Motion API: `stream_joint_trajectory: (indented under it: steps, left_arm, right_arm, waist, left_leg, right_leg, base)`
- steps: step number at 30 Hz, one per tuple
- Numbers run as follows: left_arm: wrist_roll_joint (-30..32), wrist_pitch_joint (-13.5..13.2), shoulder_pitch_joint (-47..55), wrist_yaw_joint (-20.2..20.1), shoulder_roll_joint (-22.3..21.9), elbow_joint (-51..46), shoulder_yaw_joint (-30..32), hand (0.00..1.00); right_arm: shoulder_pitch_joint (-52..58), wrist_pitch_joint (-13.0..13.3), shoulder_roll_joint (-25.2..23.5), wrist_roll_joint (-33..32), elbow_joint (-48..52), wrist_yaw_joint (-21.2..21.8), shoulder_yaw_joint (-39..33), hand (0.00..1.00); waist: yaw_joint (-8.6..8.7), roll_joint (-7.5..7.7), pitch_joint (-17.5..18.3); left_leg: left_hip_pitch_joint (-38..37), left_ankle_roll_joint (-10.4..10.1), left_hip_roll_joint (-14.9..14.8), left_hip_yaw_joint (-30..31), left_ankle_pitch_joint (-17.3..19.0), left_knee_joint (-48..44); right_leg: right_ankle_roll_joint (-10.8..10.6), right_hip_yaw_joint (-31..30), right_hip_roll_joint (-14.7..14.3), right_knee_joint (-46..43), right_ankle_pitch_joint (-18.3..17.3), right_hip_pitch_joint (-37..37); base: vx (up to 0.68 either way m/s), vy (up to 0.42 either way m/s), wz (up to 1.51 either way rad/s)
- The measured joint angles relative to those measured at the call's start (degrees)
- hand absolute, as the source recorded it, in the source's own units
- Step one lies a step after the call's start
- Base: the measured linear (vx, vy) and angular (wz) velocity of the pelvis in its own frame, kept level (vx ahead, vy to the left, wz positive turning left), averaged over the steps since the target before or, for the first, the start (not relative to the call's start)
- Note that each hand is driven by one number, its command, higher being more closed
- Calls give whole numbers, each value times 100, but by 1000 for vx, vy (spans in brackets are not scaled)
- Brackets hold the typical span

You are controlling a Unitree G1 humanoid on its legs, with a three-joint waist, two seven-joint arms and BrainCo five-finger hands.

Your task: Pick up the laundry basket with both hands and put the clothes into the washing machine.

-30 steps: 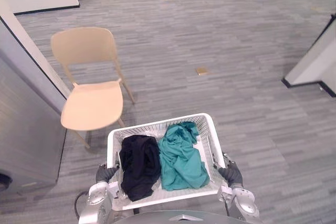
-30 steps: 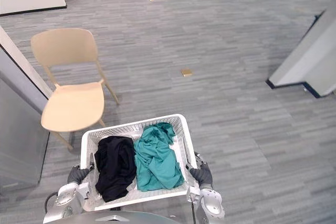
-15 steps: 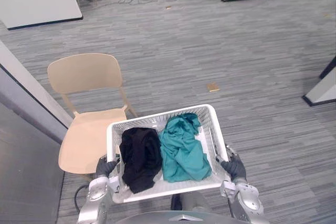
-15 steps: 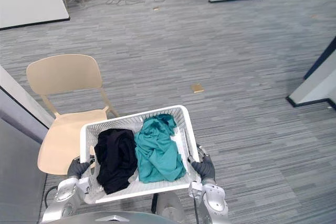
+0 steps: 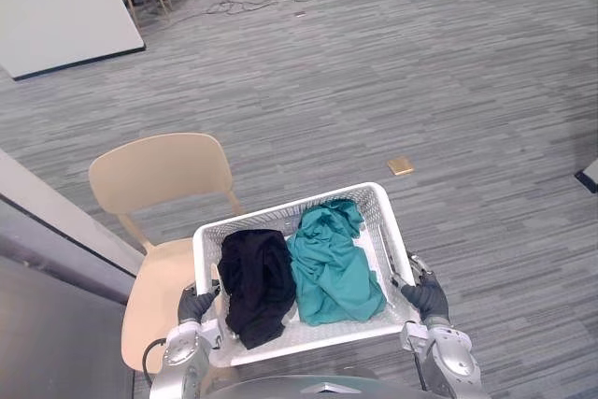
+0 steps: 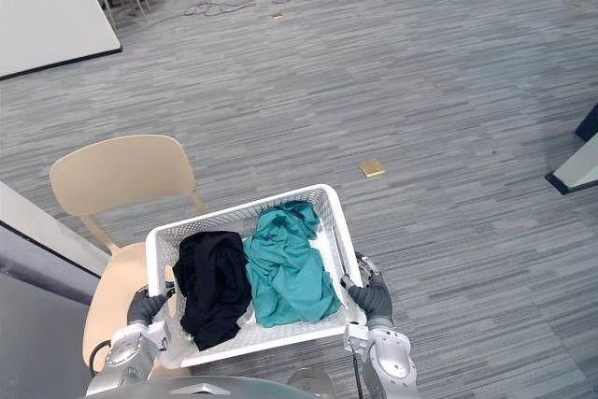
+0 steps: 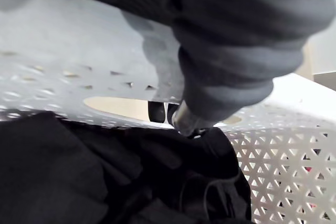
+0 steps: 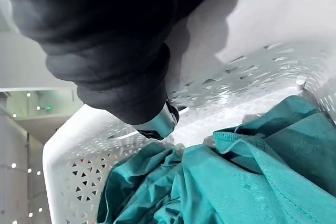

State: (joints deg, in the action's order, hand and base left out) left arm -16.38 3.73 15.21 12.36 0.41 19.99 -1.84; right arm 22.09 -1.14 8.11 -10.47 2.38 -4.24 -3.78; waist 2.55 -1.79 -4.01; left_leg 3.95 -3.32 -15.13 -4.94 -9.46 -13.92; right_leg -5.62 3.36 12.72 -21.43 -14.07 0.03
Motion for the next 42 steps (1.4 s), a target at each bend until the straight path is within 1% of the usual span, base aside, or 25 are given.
stream_joint_trajectory:
  steps: [1,2,3,4,5,6,7,8,10,11,14,16,17,18,20,23,26,28,30,32,33,34,37,38,42]
  left_arm:
    - [-41,1,-55,1,42,151,-2,100]
    - [-44,13,-88,4,253,354,-23,100]
    - [-49,24,-84,4,352,379,-49,100]
    - [-99,24,-70,2,492,375,-53,100]
    - [-99,21,-73,2,559,374,-50,100]
    - [-98,21,-81,2,600,374,-53,100]
    - [-99,15,-97,1,650,367,-48,100]
    - [-98,6,-119,1,672,359,-44,100]
    - [-98,5,-158,1,663,360,-45,100]
    - [-98,7,-206,2,657,364,-45,100]
    - [-96,25,-304,2,637,573,-42,100]
    - [-97,32,-321,2,617,692,-38,100]
    - [-98,31,-321,2,578,708,-28,100]
    - [-98,32,-319,5,450,718,30,100]
    - [-99,32,-324,11,330,717,89,100]
    - [-106,33,-328,31,348,706,347,100]
    - [-106,33,-575,75,538,646,626,100]
    - [-106,32,-895,118,690,544,883,100]
    - [-109,31,-1134,137,818,544,1011,100]
    - [-170,18,-1392,209,1012,545,1183,100]
    - [-202,11,-1435,229,1053,545,1208,100]
    - [-258,8,-1548,238,1157,555,1258,100]
    - [-265,7,-1914,244,1420,694,1270,100]
    - [-270,7,-2164,240,1542,910,1261,100]
    - [-267,19,-2808,233,1924,1348,1108,100]
  right_arm:
    - [-97,-41,-52,35,-196,6,1,100]
    - [-146,-137,-199,155,-395,11,27,100]
    - [-140,-175,-257,190,-410,17,42,100]
    - [-143,-192,-411,199,-485,36,64,100]
    - [-155,-191,-474,198,-561,36,79,100]
    - [-159,-192,-507,198,-589,36,79,100]
    - [-176,-192,-546,198,-597,39,92,100]
    - [-234,-191,-540,198,-611,42,101,100]
    - [-347,-184,-533,197,-669,42,93,100]
    - [-458,-171,-518,195,-811,43,61,100]
    - [-496,-172,-506,190,-1016,41,33,100]
    - [-482,-196,-414,195,-1032,48,60,100]
    - [-482,-196,-383,195,-1034,51,60,100]
    - [-486,-195,-252,192,-1034,51,50,100]
    - [-571,-194,-127,192,-1037,53,69,100]
    - [-856,-187,-82,192,-1235,99,311,100]
    - [-1380,-188,-86,192,-1334,126,646,100]
    - [-2021,-189,-84,190,-1631,125,878,100]
    - [-2421,-189,-91,186,-1784,114,1039,100]
    - [-3029,-188,-78,176,-2005,108,1306,100]
    - [-3159,-185,-74,173,-2052,106,1370,100]
    - [-3453,-178,-60,159,-2218,98,1476,100]
    - [-3941,-179,-41,64,-2548,2,1647,100]
    - [-4172,-180,-37,50,-2723,3,1684,100]
    - [-4757,-195,-59,-111,-3368,-13,1721,100]
  waist:
    - [81,31,69]
    - [118,230,148]
    - [124,254,157]
    - [130,361,196]
    - [110,401,217]
    - [99,349,184]
    - [88,353,186]
    - [60,346,182]
    - [46,324,168]
    - [29,274,133]
    - [33,263,117]
    - [29,264,112]
    - [29,246,102]
    - [26,179,122]
    - [-52,126,126]
    - [-137,224,59]
    - [-200,339,-43]
    - [-304,391,-263]
    - [-346,389,-439]
    - [-447,367,-635]
    - [-463,365,-652]
    - [-470,351,-799]
    - [-512,337,-1020]
    - [-537,321,-1198]
    - [-565,301,-1527]
  left_leg:
    - [-122,-393,69,-74,315,146]
    - [-321,-647,280,-209,504,468]
    - [-396,-675,358,-265,524,610]
    - [-508,-680,464,-359,533,810]
    - [-559,-681,500,-429,534,900]
    - [-583,-675,527,-463,539,942]
    - [-619,-615,587,-528,585,1013]
    - [-655,-643,639,-633,628,1122]
    - [-687,-649,676,-772,710,1327]
    - [-668,-642,685,-819,749,1442]
    - [-556,-625,726,-855,738,1525]
    - [-519,-641,726,-849,702,1538]
    - [-465,-657,721,-819,675,1565]
    - [-405,-664,716,-767,611,1723]
    - [-339,-657,708,-757,471,1868]
    - [-259,-629,705,-736,350,1839]
    - [107,-571,713,-602,229,1835]
    - [371,-559,713,-553,133,1748]
    - [568,-537,710,-449,152,1543]
    - [855,-519,686,-427,227,1282]
    - [951,-511,685,-422,237,1228]
    - [1049,-505,685,-364,244,1132]
    - [1403,-501,666,-240,249,922]
    - [1461,-498,662,-215,251,850]
    - [1754,-488,646,-147,252,687]
  right_leg:
    - [-121,-15,86,18,-8,14]
    - [-306,-60,297,161,156,47]
    - [-340,-116,351,263,251,75]
    - [-407,-191,429,476,497,123]
    - [-438,-260,450,626,696,194]
    - [-464,-287,472,722,807,211]
    - [-520,-325,520,852,952,218]
    - [-589,-400,565,971,1017,182]
    - [-638,-466,592,1152,1041,129]
    - [-694,-490,593,1261,1052,36]
    - [-922,-481,639,1529,1042,-52]
    - [-1053,-468,650,1589,937,-61]
    - [-1069,-464,643,1595,916,-79]
    - [-1070,-423,610,1551,885,-183]
    - [-1045,-458,579,1477,878,-393]
    - [-1046,-463,573,1474,1005,-434]
    - [-1038,-377,571,1518,1145,-669]
    - [-1042,-315,572,1560,1270,-810]
    - [-1040,-255,577,1597,1319,-821]
    - [-1043,-250,574,1606,1380,-968]
    - [-1041,-254,574,1610,1400,-1032]
    - [-1039,-222,574,1634,1433,-1037]
    - [-1032,-103,558,1624,1481,-1205]
    - [-1035,-95,555,1622,1509,-1216]
    - [-1019,-97,535,1546,1559,-1439]
  base:
    - [250,651,3]
    - [144,449,11]
    - [140,511,1]
    - [77,305,-5]
    - [69,333,-4]
    - [28,253,-6]
    - [-13,238,-20]
    - [-49,146,-27]
    - [-105,72,-33]
    - [-135,26,-37]
    - [-147,-37,-18]
    - [-157,-71,-6]
    - [-189,-70,13]
    - [-177,-48,21]
    - [-159,-20,10]
    - [-104,2,2]
    - [-76,5,19]
    - [-83,6,21]
    - [-75,6,20]
    - [-78,6,7]
    - [-50,4,6]
    - [-45,-1,18]
    - [-54,-4,18]
    - [-59,-3,7]
    - [-78,-5,4]
